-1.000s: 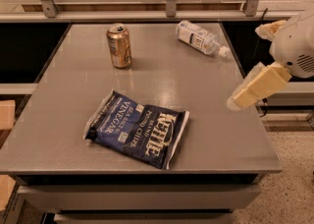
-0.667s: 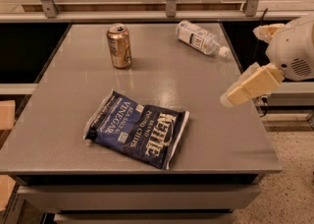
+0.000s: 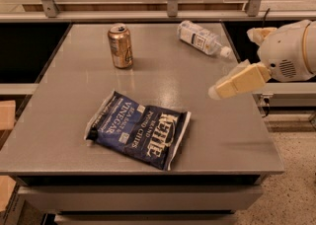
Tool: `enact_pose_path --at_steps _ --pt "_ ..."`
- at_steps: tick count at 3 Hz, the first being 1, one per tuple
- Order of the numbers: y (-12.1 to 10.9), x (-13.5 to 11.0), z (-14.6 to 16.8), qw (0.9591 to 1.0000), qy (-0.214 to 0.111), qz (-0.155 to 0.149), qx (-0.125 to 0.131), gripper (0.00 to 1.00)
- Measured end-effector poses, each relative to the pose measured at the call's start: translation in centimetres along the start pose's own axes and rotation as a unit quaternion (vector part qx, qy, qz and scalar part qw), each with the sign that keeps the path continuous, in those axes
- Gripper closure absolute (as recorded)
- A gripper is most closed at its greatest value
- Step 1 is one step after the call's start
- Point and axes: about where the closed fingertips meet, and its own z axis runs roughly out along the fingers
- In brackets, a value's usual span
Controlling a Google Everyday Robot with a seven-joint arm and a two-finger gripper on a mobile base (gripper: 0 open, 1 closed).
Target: Pick orange can
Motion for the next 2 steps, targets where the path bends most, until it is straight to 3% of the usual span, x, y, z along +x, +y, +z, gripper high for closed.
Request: enact_pose_path --at_steps 1,2 --pt "0.0 -0.9 1.2 0.9993 -0.03 0.023 -0.002 0.0" --pt "0.1 -1.9 2.7 0.9965 -0.067 0.041 -0.028 0.0"
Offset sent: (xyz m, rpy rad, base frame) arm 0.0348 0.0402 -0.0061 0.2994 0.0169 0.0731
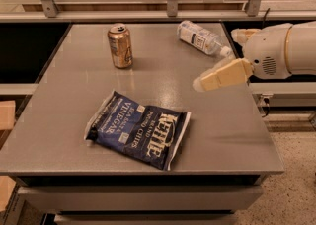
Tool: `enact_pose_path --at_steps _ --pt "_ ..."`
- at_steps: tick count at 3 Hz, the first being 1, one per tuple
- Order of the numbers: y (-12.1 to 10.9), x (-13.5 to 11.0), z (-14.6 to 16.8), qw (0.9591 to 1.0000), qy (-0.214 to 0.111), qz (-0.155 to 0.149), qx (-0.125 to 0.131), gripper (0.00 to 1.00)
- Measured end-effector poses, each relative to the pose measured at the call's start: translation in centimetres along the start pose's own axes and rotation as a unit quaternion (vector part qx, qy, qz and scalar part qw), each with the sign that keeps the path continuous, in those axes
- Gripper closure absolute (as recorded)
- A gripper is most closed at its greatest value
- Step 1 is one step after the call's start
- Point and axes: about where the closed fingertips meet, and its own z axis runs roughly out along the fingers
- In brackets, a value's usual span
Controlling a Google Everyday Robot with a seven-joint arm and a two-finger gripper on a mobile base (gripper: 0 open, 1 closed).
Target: Pick orange can
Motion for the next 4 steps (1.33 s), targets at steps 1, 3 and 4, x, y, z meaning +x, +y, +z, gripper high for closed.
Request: enact_pose_path --at_steps 1,3,4 --pt "0.4 -1.1 2.0 0.9986 -0.035 0.009 -0.04 0.0" --pt "1.0 -2.7 4.3 0.9932 -0.084 0.015 -0.079 0.0" --pt "1.3 -3.0 5.2 0.9932 -0.093 0.017 -0.067 0.0"
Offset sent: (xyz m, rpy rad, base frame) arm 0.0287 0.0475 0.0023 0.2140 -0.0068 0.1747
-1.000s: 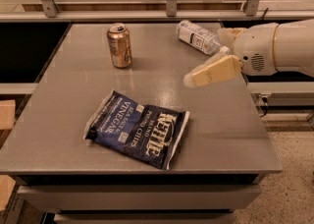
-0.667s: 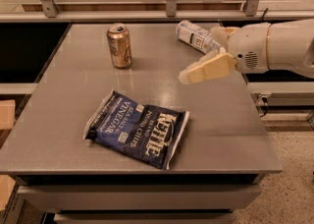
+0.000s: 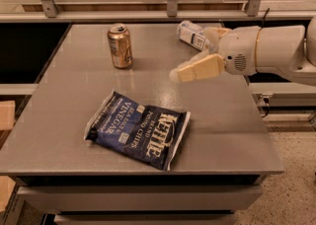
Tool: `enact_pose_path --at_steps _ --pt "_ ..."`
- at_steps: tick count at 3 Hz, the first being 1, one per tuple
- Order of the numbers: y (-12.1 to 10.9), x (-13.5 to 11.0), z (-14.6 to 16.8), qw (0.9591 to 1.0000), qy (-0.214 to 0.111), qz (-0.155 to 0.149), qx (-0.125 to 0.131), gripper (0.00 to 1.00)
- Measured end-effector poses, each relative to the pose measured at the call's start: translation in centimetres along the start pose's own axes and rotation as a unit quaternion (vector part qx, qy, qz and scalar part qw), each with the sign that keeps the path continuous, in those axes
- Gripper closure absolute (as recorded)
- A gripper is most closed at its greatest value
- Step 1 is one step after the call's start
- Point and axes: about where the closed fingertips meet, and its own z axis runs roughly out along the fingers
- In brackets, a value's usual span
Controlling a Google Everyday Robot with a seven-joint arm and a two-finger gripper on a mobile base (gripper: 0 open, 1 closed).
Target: Pick orange can
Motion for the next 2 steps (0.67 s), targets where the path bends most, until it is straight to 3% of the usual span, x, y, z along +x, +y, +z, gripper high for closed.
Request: enact_pose_path --at_steps 1,2 --pt "-0.1 0.2 1.0 0.9997 0.0 0.007 0.025 0.0" --pt "0.4 -0.1 3.9 0.9993 0.01 0.007 0.035 0.0"
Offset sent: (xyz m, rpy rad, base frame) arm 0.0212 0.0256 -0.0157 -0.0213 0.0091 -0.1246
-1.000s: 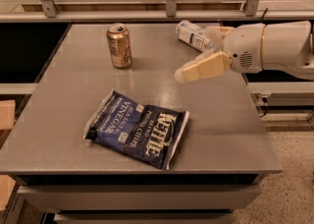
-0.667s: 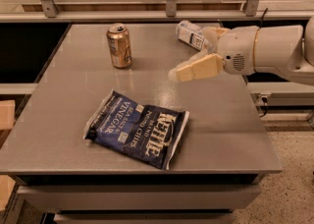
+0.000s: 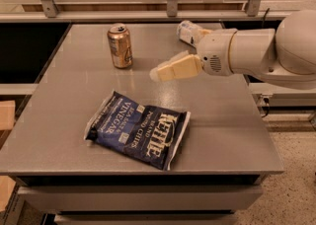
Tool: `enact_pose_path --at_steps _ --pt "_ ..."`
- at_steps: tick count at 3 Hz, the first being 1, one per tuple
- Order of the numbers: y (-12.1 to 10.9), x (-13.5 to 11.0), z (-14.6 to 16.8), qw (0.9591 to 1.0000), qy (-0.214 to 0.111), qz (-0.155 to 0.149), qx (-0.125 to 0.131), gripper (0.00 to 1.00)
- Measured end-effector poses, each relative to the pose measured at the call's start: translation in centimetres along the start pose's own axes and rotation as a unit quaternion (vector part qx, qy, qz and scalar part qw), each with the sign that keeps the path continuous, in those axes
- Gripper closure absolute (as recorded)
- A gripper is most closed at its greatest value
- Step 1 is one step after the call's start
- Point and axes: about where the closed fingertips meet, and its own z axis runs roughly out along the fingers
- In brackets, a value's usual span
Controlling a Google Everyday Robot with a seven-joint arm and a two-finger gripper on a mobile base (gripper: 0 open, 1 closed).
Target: Pick orange can
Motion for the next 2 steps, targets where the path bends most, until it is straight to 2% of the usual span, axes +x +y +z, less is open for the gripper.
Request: enact_pose_path --at_steps 1,2 --pt "0.01 -0.01 0.0 1.0 0.0 0.0 0.0 0.0" --pt "0.03 -0.08 0.38 0.9998 -0.015 0.002 0.01 0.0"
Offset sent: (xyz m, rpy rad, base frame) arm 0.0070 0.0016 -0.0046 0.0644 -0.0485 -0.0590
